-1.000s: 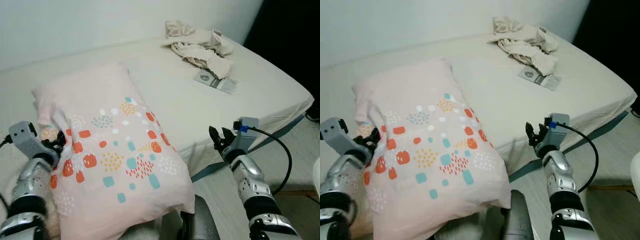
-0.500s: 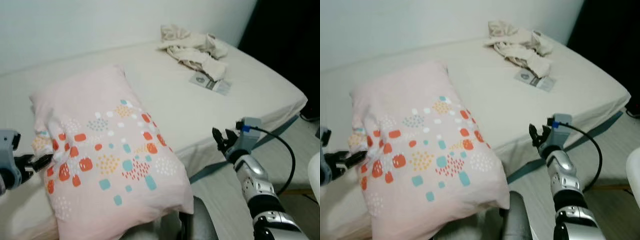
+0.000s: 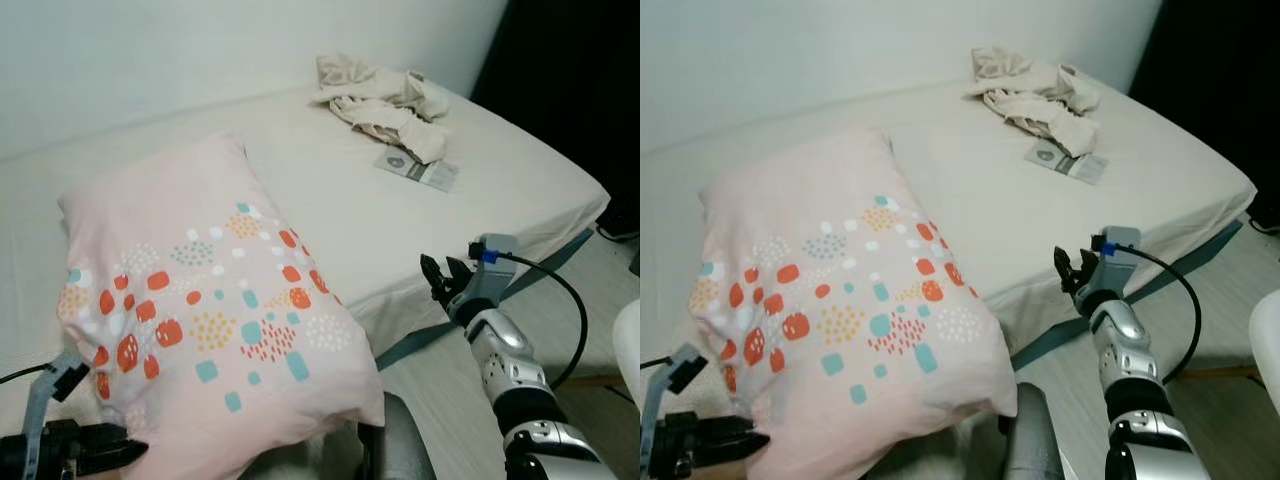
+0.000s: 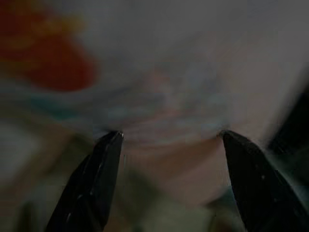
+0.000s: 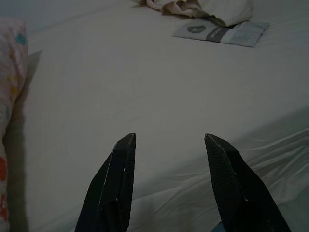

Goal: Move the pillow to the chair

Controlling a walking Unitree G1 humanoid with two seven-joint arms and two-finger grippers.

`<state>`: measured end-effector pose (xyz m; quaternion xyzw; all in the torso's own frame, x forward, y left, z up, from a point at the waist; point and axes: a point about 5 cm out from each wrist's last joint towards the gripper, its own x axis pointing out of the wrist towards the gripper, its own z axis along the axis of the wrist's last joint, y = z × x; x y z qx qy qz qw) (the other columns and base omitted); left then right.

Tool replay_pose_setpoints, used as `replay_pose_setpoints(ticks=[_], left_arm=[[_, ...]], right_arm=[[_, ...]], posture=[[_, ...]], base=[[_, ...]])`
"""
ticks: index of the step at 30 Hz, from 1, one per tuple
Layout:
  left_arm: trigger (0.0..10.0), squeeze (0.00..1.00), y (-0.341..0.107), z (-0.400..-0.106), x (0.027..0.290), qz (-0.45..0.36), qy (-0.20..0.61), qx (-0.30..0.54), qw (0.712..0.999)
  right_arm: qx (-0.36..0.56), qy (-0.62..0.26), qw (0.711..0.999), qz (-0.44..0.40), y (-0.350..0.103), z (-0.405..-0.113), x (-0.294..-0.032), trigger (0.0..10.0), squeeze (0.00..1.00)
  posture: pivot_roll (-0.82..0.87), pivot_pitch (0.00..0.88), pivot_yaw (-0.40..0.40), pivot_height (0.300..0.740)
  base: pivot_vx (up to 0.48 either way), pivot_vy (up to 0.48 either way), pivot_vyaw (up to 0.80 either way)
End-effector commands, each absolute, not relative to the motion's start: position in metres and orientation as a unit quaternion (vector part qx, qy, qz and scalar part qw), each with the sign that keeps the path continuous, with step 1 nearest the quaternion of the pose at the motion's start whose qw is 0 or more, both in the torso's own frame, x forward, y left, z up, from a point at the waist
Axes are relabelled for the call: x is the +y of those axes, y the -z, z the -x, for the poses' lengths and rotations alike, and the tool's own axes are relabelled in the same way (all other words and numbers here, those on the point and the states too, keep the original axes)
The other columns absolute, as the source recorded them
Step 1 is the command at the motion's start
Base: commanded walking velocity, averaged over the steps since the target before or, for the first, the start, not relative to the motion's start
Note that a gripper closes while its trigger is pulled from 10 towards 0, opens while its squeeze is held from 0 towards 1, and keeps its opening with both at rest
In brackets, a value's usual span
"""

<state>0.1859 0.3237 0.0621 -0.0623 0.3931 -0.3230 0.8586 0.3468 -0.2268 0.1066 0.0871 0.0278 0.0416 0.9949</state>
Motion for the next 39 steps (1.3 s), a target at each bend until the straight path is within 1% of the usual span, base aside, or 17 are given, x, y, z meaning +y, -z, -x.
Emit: replay_pose_setpoints(ticks=[1, 3, 9, 11, 12, 13, 14, 15, 18, 21, 26, 28, 31, 33, 35, 36, 39], left_arm=[[10.0, 0.00, -0.052, -0.183, 0.324, 0.043, 0.298, 0.399, 0.866], [10.0, 0.00, -0.045, -0.182, 0.320, 0.031, 0.281, 0.404, 0.870], [10.0, 0.00, -0.033, -0.176, 0.316, 0.006, 0.260, 0.423, 0.868], [10.0, 0.00, -0.031, -0.175, 0.314, 0.012, 0.256, 0.422, 0.870], [4.2, 0.00, -0.032, -0.176, 0.311, 0.035, 0.255, 0.413, 0.874], [4.2, 0.00, -0.032, -0.176, 0.311, 0.035, 0.255, 0.413, 0.874], [4.2, 0.00, -0.033, -0.177, 0.308, 0.052, 0.255, 0.405, 0.876], [0.0, 0.00, -0.035, -0.178, 0.305, 0.075, 0.258, 0.394, 0.879], [0.0, 0.00, -0.045, -0.185, 0.296, 0.128, 0.276, 0.359, 0.882], [0.0, 0.00, -0.052, -0.193, 0.293, 0.157, 0.277, 0.334, 0.887], [0.0, 0.00, -0.059, -0.199, 0.293, 0.166, 0.278, 0.320, 0.890], [0.0, 0.00, -0.060, -0.201, 0.293, 0.155, 0.280, 0.322, 0.891], [0.0, 0.00, -0.060, -0.209, 0.300, 0.082, 0.267, 0.339, 0.898], [0.0, 0.00, -0.063, -0.220, 0.306, 0.027, 0.247, 0.341, 0.907], [0.0, 0.00, -0.074, -0.245, 0.314, -0.049, 0.207, 0.322, 0.922], [0.0, 0.00, -0.082, -0.257, 0.316, -0.071, 0.191, 0.307, 0.930], [0.0, 0.00, -0.089, -0.266, 0.317, -0.092, 0.179, 0.294, 0.934]], right_arm=[[0.035, -0.047, 0.994, -0.089, -0.101, -0.345, -0.223, 10.0, 0.00], [0.033, -0.052, 0.994, -0.090, -0.101, -0.346, -0.220, 10.0, 0.00], [0.029, -0.055, 0.994, -0.092, -0.102, -0.347, -0.218, 10.0, 0.00], [0.029, -0.055, 0.994, -0.093, -0.102, -0.346, -0.218, 10.0, 0.00], [0.028, -0.055, 0.994, -0.093, -0.102, -0.346, -0.218, 10.0, 0.00], [0.028, -0.055, 0.994, -0.093, -0.102, -0.346, -0.218, 10.0, 0.00], [0.028, -0.055, 0.994, -0.094, -0.102, -0.346, -0.218, 10.0, 0.00], [0.028, -0.055, 0.994, -0.095, -0.102, -0.346, -0.218, 10.0, 0.00], [0.029, -0.055, 0.993, -0.096, -0.101, -0.346, -0.217, 10.0, 0.00], [0.029, -0.054, 0.993, -0.097, -0.100, -0.346, -0.217, 10.0, 0.00], [0.028, -0.052, 0.993, -0.098, -0.101, -0.345, -0.217, 10.0, 0.00], [0.028, -0.050, 0.994, -0.098, -0.100, -0.345, -0.218, 10.0, 0.00], [0.028, -0.047, 0.994, -0.098, -0.099, -0.343, -0.219, 10.0, 0.00], [0.028, -0.046, 0.994, -0.099, -0.099, -0.343, -0.220, 10.0, 0.00], [0.027, -0.045, 0.994, -0.098, -0.099, -0.344, -0.219, 10.0, 0.00], [0.027, -0.045, 0.994, -0.098, -0.099, -0.344, -0.218, 10.0, 0.00], [0.027, -0.045, 0.994, -0.098, -0.099, -0.344, -0.218, 10.0, 0.00]], posture=[[-0.05, 0.138, -0.043, 0.590], [-0.06, 0.137, -0.045, 0.590], [-0.06, 0.136, -0.043, 0.590], [-0.06, 0.136, -0.043, 0.590], [-0.06, 0.135, -0.042, 0.590], [-0.06, 0.135, -0.042, 0.590], [-0.06, 0.135, -0.042, 0.590], [-0.06, 0.133, -0.043, 0.590], [-0.05, 0.132, -0.040, 0.590], [-0.06, 0.130, -0.036, 0.590], [-0.06, 0.128, -0.030, 0.590], [-0.06, 0.127, -0.028, 0.590], [-0.06, 0.122, -0.025, 0.590], [-0.06, 0.121, -0.025, 0.590], [-0.06, 0.119, -0.023, 0.590], [-0.06, 0.117, -0.022, 0.590], [-0.06, 0.117, -0.021, 0.590]], base=[[0.000, 0.000, 0.00], [0.000, 0.000, 0.00], [0.000, 0.000, 0.00], [0.000, 0.000, 0.00], [0.000, 0.000, 0.00], [0.000, 0.000, 0.00], [0.000, 0.000, 0.00], [0.000, 0.000, 0.00], [0.000, 0.000, 0.00], [0.000, 0.000, 0.00], [0.000, 0.000, 0.00], [0.000, 0.000, 0.00], [0.000, 0.000, 0.00], [0.000, 0.000, 0.00], [0.000, 0.000, 0.00], [0.000, 0.000, 0.00], [0.000, 0.000, 0.00]])
